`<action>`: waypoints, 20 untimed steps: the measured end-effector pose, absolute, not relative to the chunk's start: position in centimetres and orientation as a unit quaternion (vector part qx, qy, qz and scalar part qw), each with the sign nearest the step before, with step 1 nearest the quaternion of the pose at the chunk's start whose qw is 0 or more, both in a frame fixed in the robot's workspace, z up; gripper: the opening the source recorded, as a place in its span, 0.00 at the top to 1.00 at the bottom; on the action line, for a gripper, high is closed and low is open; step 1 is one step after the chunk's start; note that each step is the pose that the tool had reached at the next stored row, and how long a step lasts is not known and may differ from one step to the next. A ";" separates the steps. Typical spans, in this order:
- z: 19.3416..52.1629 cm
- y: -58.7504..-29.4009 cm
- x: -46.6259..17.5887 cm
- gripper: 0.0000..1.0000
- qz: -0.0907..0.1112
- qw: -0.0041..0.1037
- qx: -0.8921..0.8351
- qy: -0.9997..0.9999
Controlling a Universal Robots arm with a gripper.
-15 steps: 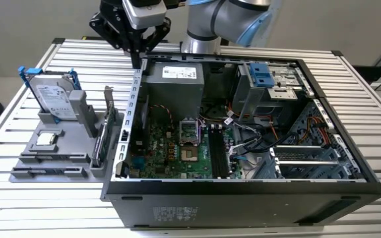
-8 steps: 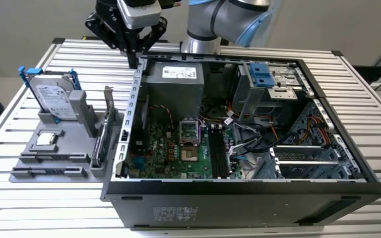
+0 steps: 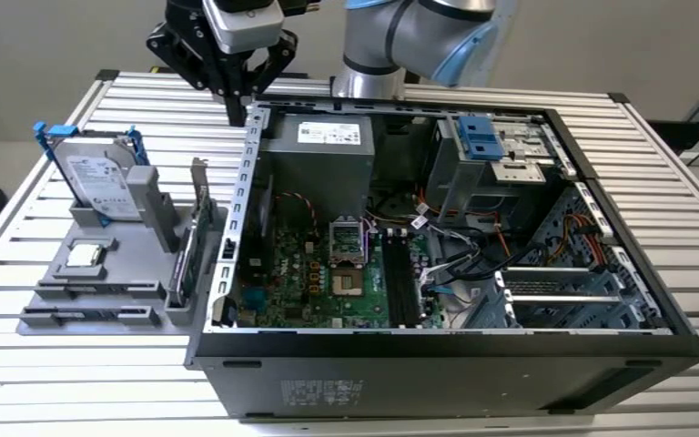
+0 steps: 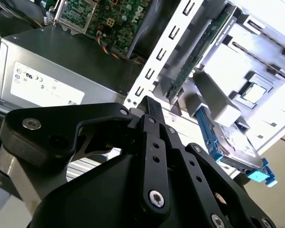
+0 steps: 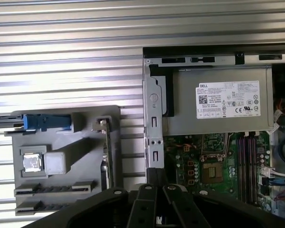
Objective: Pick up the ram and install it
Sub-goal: 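Reach for the ram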
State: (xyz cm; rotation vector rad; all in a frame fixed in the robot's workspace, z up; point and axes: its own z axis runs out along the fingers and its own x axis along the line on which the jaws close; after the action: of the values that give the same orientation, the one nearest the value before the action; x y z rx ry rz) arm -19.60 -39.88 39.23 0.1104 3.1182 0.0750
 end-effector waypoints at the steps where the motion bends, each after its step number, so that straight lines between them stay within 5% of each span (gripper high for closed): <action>1: 39.2 -39.9 -19.7 1.00 0.024 0.010 0.035 0.999; 20: 39.2 -39.9 -21.8 1.00 0.024 0.010 0.035 0.999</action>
State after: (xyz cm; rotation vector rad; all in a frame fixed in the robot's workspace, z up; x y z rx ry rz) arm -21.76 -39.88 39.20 0.1104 3.1181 0.0750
